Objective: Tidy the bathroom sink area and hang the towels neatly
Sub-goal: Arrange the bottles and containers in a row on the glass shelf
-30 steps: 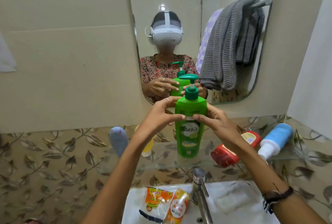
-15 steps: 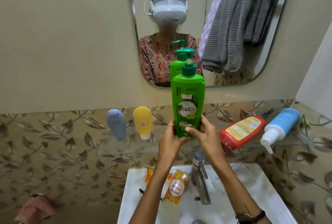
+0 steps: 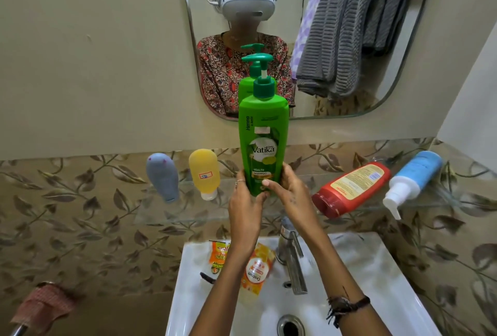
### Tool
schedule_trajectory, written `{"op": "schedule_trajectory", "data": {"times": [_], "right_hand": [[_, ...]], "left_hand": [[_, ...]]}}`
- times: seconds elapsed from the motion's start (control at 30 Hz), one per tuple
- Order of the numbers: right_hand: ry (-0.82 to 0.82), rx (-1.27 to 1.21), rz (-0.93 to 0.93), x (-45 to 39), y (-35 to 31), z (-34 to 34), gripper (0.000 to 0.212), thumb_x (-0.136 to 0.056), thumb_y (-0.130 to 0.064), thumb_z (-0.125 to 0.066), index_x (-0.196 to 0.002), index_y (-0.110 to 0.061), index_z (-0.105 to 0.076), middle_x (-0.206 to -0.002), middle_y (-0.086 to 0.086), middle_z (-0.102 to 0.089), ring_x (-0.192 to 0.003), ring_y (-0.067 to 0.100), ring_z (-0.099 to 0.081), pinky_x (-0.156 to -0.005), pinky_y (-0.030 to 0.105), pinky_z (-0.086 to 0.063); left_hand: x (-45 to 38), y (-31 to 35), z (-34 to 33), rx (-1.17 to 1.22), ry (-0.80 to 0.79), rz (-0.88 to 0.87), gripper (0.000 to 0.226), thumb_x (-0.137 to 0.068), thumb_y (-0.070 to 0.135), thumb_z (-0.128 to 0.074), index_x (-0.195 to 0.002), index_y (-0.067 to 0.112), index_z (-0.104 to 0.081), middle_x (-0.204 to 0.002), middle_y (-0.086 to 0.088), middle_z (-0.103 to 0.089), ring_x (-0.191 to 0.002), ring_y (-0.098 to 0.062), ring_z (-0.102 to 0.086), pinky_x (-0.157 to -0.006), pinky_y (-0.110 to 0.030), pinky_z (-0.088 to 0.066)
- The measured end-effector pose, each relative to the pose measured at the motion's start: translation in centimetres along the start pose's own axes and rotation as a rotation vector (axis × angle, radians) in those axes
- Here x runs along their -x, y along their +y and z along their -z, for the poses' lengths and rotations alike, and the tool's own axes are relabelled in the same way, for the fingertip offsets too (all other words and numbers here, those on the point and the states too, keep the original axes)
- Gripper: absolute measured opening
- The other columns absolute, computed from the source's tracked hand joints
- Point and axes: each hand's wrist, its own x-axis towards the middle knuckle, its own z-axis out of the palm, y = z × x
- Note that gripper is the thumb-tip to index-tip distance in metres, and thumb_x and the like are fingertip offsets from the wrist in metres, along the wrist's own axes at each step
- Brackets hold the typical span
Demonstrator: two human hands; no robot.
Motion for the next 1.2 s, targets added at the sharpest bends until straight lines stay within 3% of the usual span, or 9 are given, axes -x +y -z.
{"op": "schedule_trajectory", "data": {"times": [0.33,0.53,0.63,0.7,0.77,0.87,0.97,1.1,1.2], "right_hand": [[0.004,0.060,0.002,0.8,-0.7,-0.4,0.047,-0.091,-0.014,-0.053,-0.135,-0.011,-0.038,-0.130,0.008,-0.056,-0.119,0.020,-0.054,-0.099,0.037,-0.047],[0.080,0.194,0.026,2.5,-1.2,-0.6,0.046,-0.092,-0.004,-0.049,-0.136,-0.012,-0.039,-0.135,0.008,-0.053,-0.125,0.017,-0.049,-0.104,0.034,-0.042],[0.218,0.239,0.120,4.7,-1.1,-0.4,0.041,-0.094,-0.005,-0.046,-0.134,-0.013,-0.046,-0.135,0.004,-0.054,-0.122,0.010,-0.049,-0.101,0.022,-0.043],[0.307,0.321,0.202,5.8,-1.0,0.7,0.039,-0.093,-0.002,-0.046,-0.129,-0.013,-0.052,-0.128,0.002,-0.058,-0.114,0.004,-0.051,-0.091,0.003,-0.040],[0.383,0.399,0.264,6.6,-1.0,2.4,0.043,-0.088,0.007,-0.048,-0.127,-0.012,-0.055,-0.124,0.003,-0.060,-0.111,0.005,-0.051,-0.088,-0.001,-0.038],[0.415,0.514,0.277,6.9,-0.7,5.6,0.062,-0.077,0.022,-0.049,-0.129,-0.012,-0.052,-0.132,0.007,-0.056,-0.123,0.010,-0.046,-0.102,0.020,-0.036],[0.270,0.714,0.171,6.7,0.3,8.2,0.080,-0.070,0.022,-0.053,-0.138,-0.018,-0.041,-0.147,0.004,-0.039,-0.139,0.018,-0.029,-0.110,0.028,-0.029],[0.206,0.913,0.157,6.2,1.5,8.9,0.074,-0.077,0.009,-0.060,-0.140,-0.021,-0.036,-0.150,0.001,-0.034,-0.143,0.018,-0.022,-0.118,0.036,-0.007],[0.180,0.869,0.190,6.1,1.4,9.2,0.068,-0.079,0.003,-0.063,-0.138,-0.020,-0.041,-0.144,0.002,-0.043,-0.139,0.019,-0.032,-0.118,0.040,-0.018]], "left_hand": [[0.7,0.1,-0.4,-0.057,0.051,-0.012,0.062,-0.082,0.009,-0.066,-0.136,0.014,-0.036,-0.127,-0.010,-0.059,-0.118,-0.024,-0.055,-0.093,-0.033,-0.046],[3.1,0.6,-1.0,-0.003,0.205,-0.031,0.066,-0.082,0.005,-0.064,-0.138,0.016,-0.032,-0.135,-0.005,-0.039,-0.122,-0.022,-0.049,-0.098,-0.039,-0.049],[5.1,0.8,-2.4,0.005,0.316,-0.184,0.045,-0.084,0.006,-0.062,-0.124,0.018,-0.045,-0.123,-0.002,-0.044,-0.112,-0.008,-0.049,-0.096,-0.022,-0.045],[5.7,1.4,-3.5,0.026,0.227,-0.260,0.034,-0.088,0.007,-0.056,-0.117,0.022,-0.048,-0.118,0.001,-0.048,-0.104,0.004,-0.048,-0.090,-0.006,-0.041],[5.6,1.9,-4.4,0.050,0.067,-0.276,0.035,-0.090,0.004,-0.048,-0.117,0.026,-0.047,-0.118,0.004,-0.048,-0.103,0.005,-0.047,-0.086,-0.005,-0.042],[4.9,1.7,-5.3,-0.052,-0.141,-0.270,0.044,-0.089,0.004,-0.047,-0.127,0.026,-0.042,-0.121,0.005,-0.045,-0.115,-0.008,-0.046,-0.094,-0.018,-0.042],[4.3,1.7,-6.0,-0.144,-0.233,-0.208,0.045,-0.090,0.018,-0.052,-0.133,0.024,-0.039,-0.132,-0.002,-0.048,-0.124,-0.015,-0.044,-0.102,-0.031,-0.038],[3.7,2.2,-6.6,-0.242,-0.234,-0.196,0.037,-0.089,0.021,-0.053,-0.126,0.022,-0.049,-0.129,0.001,-0.057,-0.125,-0.017,-0.044,-0.105,-0.031,-0.026],[3.3,2.4,-6.5,-0.110,-0.299,-0.100,0.037,-0.085,0.011,-0.057,-0.120,0.022,-0.055,-0.124,-0.003,-0.061,-0.124,-0.021,-0.046,-0.108,-0.034,-0.031]]}}
